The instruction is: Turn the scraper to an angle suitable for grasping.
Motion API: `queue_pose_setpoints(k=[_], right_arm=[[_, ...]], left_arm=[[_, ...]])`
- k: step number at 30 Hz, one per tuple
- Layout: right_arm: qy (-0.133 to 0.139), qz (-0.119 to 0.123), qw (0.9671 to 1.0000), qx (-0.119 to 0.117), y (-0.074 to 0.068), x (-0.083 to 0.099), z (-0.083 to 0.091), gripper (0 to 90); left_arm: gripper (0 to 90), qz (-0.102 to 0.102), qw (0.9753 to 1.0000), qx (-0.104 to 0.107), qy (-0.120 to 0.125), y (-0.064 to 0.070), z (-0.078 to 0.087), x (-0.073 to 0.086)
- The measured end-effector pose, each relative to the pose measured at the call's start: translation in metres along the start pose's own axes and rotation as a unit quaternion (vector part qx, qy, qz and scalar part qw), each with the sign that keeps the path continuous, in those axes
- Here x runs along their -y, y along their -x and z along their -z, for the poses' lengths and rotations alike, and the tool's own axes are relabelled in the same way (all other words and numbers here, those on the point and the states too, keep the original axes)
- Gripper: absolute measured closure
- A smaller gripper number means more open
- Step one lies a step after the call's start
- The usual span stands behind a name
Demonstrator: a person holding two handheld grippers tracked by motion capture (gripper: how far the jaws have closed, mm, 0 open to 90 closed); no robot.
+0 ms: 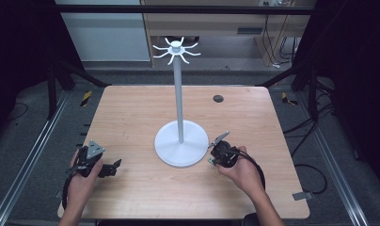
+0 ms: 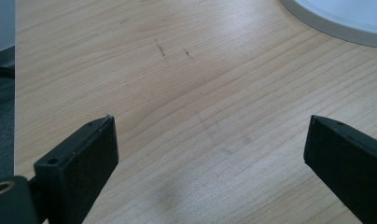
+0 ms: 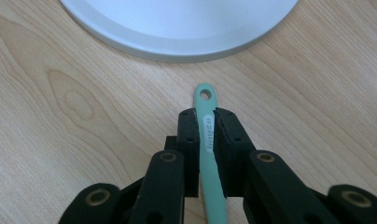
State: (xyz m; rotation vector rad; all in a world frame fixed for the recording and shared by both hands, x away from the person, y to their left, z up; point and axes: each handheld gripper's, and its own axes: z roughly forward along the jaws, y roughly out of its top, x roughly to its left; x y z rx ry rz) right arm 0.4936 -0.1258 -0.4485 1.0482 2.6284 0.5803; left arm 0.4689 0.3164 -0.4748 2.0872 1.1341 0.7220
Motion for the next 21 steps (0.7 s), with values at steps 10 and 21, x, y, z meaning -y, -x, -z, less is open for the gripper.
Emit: queue_pose_setpoints(k=[10,21], right_arm=[[-0.023,0.002,0.9997,-0.001,0.003,-0.002,-0.004,72.9],[-0.046,-0.001,0.9989,-0.009,0.007,-0.005,-0.01,67.9]], left_arm=[[2.7,0.001,1.0,0.001,0.0,0.0,0.0,0.0],[2.7,0.0,1.0,0.002,-0.001,0.0,-0.001,0.0]])
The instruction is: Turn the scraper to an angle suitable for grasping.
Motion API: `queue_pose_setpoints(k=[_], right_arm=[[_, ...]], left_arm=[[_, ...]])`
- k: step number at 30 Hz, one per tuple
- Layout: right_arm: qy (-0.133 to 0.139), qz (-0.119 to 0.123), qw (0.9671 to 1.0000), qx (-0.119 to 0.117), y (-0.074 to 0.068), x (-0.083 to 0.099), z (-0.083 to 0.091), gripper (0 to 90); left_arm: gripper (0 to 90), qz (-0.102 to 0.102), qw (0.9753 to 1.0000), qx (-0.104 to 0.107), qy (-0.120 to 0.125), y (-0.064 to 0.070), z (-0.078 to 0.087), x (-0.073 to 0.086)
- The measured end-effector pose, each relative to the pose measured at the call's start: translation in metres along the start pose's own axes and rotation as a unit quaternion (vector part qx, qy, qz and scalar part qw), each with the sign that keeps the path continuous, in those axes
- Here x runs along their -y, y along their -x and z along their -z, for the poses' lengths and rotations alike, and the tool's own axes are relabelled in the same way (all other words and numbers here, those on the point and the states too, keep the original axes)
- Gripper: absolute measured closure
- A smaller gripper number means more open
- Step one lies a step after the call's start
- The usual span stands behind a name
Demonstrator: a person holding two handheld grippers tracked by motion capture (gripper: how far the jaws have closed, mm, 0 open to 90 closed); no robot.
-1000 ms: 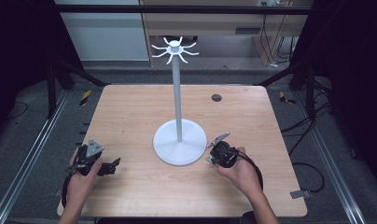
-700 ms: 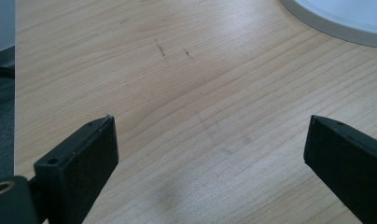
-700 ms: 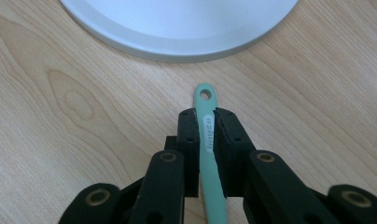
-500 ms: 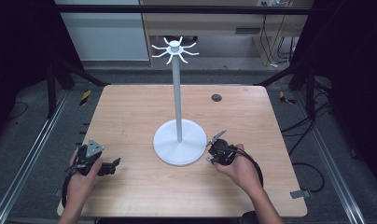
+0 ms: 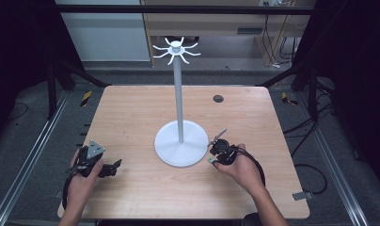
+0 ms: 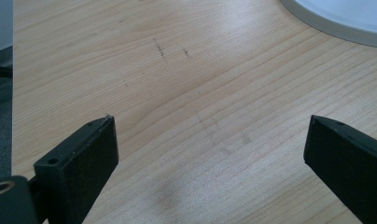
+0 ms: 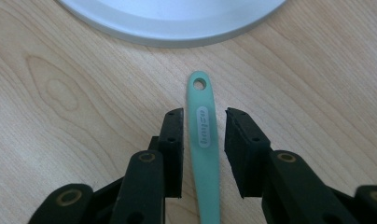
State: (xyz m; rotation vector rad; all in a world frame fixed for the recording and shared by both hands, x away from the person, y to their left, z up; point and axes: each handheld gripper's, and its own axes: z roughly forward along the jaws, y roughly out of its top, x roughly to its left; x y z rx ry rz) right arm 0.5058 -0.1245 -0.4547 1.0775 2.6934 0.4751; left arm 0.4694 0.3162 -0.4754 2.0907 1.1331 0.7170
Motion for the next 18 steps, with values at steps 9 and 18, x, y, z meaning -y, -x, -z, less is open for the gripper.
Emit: queue_pose_setpoints(k=[9,18], right_arm=[[-0.017,0.001,0.9999,-0.001,0.0035,-0.0029,-0.0078,65.9],[-0.029,0.0,0.9996,-0.004,0.0044,-0.0062,-0.0109,65.5]], left_arm=[[2.7,-0.002,1.0,0.002,-0.001,0.0004,-0.0001,-0.0003],[2.7,-0.002,1.0,0.002,-0.001,0.001,-0.0002,-0.0004]])
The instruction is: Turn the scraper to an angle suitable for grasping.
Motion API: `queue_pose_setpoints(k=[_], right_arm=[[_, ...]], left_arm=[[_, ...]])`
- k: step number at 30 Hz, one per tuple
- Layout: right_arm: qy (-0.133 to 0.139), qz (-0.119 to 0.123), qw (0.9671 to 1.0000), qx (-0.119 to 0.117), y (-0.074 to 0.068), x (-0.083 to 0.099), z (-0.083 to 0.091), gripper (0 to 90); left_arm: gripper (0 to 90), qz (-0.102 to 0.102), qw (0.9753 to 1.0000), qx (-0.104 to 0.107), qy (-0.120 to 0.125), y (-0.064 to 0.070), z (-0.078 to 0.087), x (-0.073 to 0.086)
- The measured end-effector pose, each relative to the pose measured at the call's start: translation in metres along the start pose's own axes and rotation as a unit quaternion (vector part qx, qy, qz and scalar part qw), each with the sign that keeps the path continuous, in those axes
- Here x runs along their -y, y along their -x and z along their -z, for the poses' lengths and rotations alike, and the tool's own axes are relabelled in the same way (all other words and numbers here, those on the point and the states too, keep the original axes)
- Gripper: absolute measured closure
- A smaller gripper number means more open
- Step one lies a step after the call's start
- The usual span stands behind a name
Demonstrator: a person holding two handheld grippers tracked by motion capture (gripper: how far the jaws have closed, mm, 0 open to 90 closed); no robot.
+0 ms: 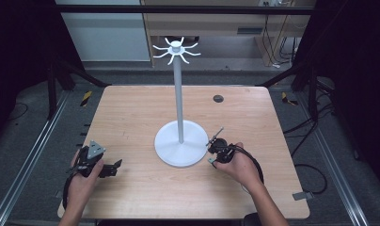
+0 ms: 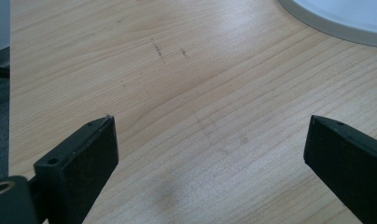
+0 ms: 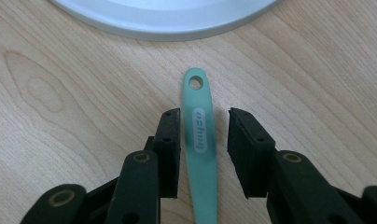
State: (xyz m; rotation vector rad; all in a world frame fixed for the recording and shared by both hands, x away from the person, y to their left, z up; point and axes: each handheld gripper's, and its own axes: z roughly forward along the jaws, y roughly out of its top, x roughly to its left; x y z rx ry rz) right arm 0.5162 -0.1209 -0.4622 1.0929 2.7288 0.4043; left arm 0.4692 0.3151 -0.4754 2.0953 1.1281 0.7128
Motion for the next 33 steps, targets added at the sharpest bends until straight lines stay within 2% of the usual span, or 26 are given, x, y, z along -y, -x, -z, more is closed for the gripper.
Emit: queue_pose_setpoints(k=[16,18,20,33], right_arm=[[-0.009,0.005,0.9999,-0.006,0.0006,-0.002,-0.0055,66.8],[-0.012,-0.002,0.9999,-0.006,-0.0001,-0.0025,-0.0054,67.3],[-0.013,0.006,0.9999,-0.007,0.0009,-0.0024,-0.0061,67.7],[-0.015,-0.002,0.9997,-0.018,0.0027,-0.0027,-0.0075,72.6]], left_arm=[[2.7,-0.001,1.0,0.0,0.0,0.0003,-0.0001,-0.0001],[2.8,-0.001,1.0,0.0,0.0,0.0004,-0.0002,-0.0001],[2.8,-0.001,1.0,0.0,0.0,0.0005,-0.0001,-0.0001],[2.8,-0.001,1.0,0.0,0.0,0.0004,0.0,-0.0001]])
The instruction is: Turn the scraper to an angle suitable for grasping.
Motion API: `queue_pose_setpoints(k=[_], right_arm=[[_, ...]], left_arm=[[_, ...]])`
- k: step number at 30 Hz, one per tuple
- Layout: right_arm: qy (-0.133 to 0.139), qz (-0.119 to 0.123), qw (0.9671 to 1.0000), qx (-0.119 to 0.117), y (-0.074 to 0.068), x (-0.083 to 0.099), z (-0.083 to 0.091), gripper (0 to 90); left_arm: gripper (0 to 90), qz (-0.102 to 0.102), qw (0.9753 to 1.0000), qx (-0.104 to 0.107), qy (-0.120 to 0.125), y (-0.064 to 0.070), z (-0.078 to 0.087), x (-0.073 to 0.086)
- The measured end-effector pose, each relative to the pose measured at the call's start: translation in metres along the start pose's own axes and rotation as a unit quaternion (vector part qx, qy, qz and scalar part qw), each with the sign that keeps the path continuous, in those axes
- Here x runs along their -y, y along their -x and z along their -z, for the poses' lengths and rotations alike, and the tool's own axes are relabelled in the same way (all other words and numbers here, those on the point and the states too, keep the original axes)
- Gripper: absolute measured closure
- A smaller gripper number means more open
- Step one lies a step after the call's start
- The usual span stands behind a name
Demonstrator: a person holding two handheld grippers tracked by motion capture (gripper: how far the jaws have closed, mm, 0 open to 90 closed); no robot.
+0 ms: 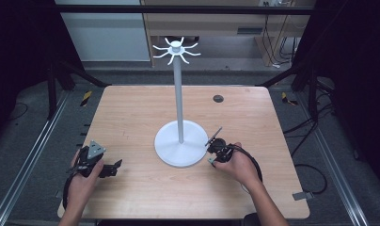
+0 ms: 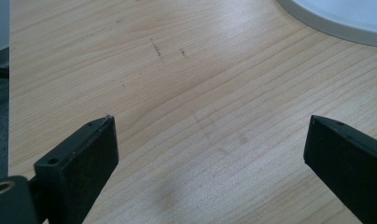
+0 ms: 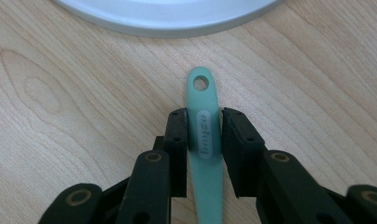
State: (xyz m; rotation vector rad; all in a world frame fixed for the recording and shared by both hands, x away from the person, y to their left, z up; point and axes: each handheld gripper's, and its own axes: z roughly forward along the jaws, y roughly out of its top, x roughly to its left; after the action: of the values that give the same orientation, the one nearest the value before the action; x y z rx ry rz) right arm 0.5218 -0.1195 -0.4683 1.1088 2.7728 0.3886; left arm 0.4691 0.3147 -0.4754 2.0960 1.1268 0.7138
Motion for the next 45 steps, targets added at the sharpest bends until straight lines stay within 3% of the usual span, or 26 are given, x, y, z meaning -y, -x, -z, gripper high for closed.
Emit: queue_pose_setpoints(k=[9,21,24,30,32,37,44,45], right_arm=[[0.001,-0.002,1.0,0.002,0.0,0.0,0.001,74.2],[0.068,-0.027,0.9973,-0.002,0.01,0.011,0.031,74.5],[0.1,-0.034,0.9944,-0.002,0.015,0.014,0.048,74.5],[0.14,-0.04,0.9894,0.004,0.02,0.017,0.07,74.5],[0.162,-0.047,0.9857,0.006,0.022,0.018,0.082,74.6],[0.184,-0.047,0.9818,0.012,0.025,0.019,0.092,74.6],[0.219,-0.058,0.974,0.013,0.027,0.021,0.108,74.7],[0.228,-0.059,0.9717,0.017,0.028,0.021,0.113,74.7]], left_arm=[[2.8,0.0,1.0,0.0,0.0,0.0,0.0,0.0],[2.8,0.0,1.0,0.0,-0.001,0.0,0.0,0.0],[2.8,0.0,1.0,0.0,-0.002,0.0,0.0,0.0],[2.8,-0.001,1.0,0.0,-0.002,0.0,0.0,0.0],[2.8,0.0,1.0,0.0,-0.002,0.0,0.0,0.0],[2.8,0.0,1.0,0.0,-0.002,0.0,0.0,0.0],[2.8,0.0,1.0,0.0,-0.002,0.0,0.0,0.0],[2.8,0.0,1.0,-0.001,-0.002,0.0,0.0,0.0]])
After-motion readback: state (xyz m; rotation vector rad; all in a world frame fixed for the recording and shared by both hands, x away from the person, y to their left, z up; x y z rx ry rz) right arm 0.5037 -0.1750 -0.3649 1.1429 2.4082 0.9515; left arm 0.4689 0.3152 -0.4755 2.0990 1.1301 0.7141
